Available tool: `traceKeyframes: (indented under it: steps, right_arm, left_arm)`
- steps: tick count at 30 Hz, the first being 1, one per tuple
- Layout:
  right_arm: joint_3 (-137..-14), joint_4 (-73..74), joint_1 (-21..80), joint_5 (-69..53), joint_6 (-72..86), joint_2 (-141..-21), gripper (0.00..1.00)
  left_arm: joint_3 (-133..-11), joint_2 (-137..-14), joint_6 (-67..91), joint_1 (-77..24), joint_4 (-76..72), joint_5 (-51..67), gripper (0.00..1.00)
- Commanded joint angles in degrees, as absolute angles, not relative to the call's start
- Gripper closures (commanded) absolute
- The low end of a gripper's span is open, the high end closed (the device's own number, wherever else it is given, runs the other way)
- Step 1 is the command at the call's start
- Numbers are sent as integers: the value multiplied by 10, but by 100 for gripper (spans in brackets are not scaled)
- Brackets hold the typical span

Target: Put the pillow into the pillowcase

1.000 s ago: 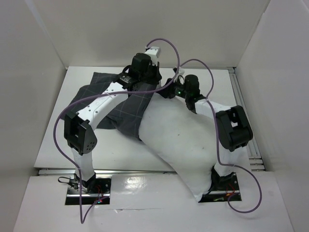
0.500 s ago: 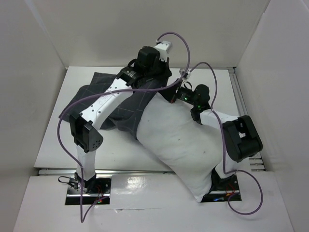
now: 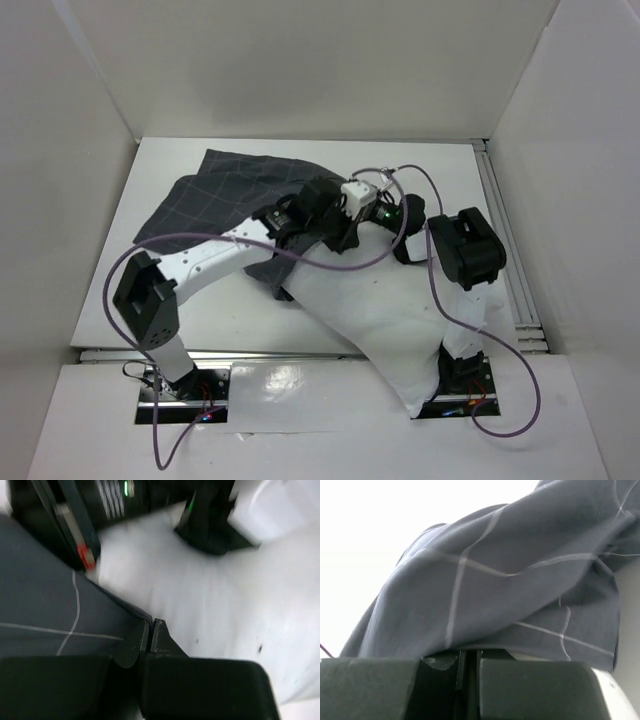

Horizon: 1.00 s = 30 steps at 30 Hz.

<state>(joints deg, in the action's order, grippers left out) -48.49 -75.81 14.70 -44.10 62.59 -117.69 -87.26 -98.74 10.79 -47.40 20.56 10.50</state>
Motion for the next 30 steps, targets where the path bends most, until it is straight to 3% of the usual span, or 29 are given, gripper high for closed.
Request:
traceKeyframes:
  steps: [1, 6, 12, 13, 16, 17, 19, 20, 21, 22, 23, 24, 26, 30]
  right_arm:
    - [-425, -980, 127, -360, 603, -1115, 100]
    - [-369, -855, 114, -150, 525, -978, 100]
    - [-438, -618, 128, -40, 405, -907, 99]
    - [-455, -607, 128, -58, 365, -907, 96]
    - [-485, -525, 128, -83, 322, -914, 87]
    - [-485, -476, 128, -83, 322, -914, 86]
    - [-485, -457, 128, -77, 314, -920, 76]
    - [-476, -449, 128, -76, 314, -920, 65]
    - [-476, -438, 122, -76, 314, -920, 49]
    - [-471, -425, 122, -68, 297, -912, 20]
    - [-476, -408, 122, -61, 284, -905, 6]
    - [-484, -362, 122, -54, 268, -888, 0]
    - [-522, -303, 122, -27, 217, -868, 0]
    - [-631, -32, 112, -17, 135, -849, 0]
  left_arm:
    - [-758, -876, 165, -527, 134, 227, 100]
    - [-638, -786, 215, -559, 101, 207, 100]
    - [-640, -753, 206, -567, 94, 138, 100]
    - [-659, -771, 193, -567, 102, 102, 94]
    - [-708, -833, 172, -567, 120, 59, 66]
    - [-721, -851, 171, -567, 126, 59, 51]
    - [-760, -887, 171, -555, 134, 80, 34]
    - [-772, -917, 171, -544, 139, 88, 33]
    - [-784, -929, 182, -532, 152, 93, 30]
    - [-798, -936, 196, -526, 157, 100, 27]
    - [-798, -936, 196, -520, 157, 100, 24]
    - [-798, -929, 204, -515, 157, 100, 22]
    - [-775, -905, 210, -509, 165, 64, 16]
    - [-734, -791, 224, -509, 185, -38, 8]
